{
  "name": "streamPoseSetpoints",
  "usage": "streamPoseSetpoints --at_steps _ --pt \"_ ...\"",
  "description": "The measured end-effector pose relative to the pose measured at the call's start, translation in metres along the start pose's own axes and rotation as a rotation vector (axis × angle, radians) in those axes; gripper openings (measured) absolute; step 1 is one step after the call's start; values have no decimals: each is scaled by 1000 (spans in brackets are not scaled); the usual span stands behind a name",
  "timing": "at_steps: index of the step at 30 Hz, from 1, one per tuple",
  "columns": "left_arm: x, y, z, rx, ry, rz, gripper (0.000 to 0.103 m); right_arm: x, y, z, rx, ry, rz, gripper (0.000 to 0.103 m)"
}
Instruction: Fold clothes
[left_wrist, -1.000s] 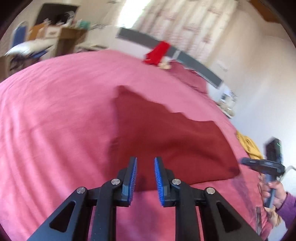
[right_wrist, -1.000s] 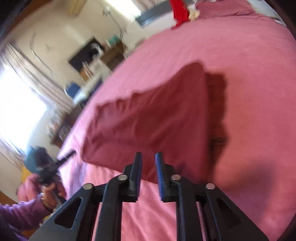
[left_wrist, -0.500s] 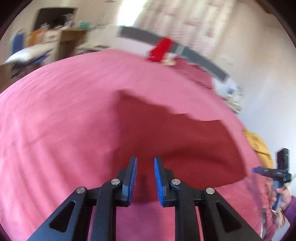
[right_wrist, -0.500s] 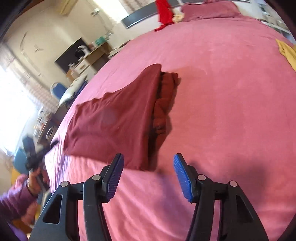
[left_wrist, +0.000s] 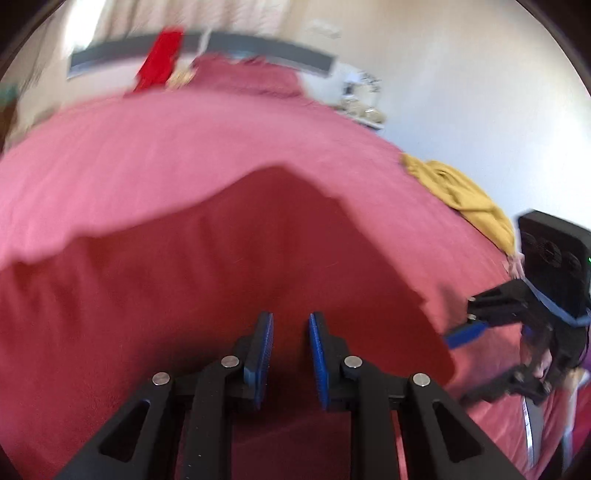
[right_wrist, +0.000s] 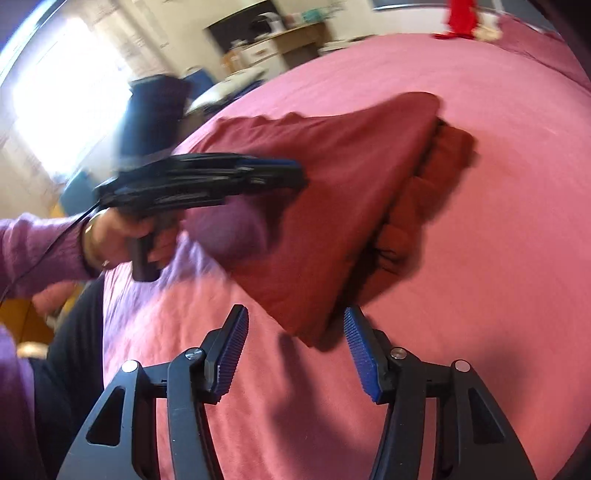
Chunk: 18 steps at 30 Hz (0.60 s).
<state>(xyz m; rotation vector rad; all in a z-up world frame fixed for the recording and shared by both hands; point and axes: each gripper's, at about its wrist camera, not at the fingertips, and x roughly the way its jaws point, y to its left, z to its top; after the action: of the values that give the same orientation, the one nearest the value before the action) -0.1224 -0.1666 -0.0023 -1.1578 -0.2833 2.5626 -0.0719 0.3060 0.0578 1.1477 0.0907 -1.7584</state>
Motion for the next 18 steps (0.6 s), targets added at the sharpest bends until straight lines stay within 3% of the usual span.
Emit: streamPoseSetpoints --at_steps 4,7,11,15,18 --pt "7 -3 -10 26 -23 17 19 0 -10 4 -71 70 23 38" --pt "5 -3 -10 44 -30 36 19 -5 -17 6 -102 124 24 12" --pt "3 3 -11 29 -38 9 19 -27 -24 8 -183 196 16 9" --pt "-1 5 -15 33 -49 9 19 -37 -21 15 -280 282 -76 6" --pt "-1 6 -14 28 -51 0 19 -34 -30 13 -217 299 -117 3"
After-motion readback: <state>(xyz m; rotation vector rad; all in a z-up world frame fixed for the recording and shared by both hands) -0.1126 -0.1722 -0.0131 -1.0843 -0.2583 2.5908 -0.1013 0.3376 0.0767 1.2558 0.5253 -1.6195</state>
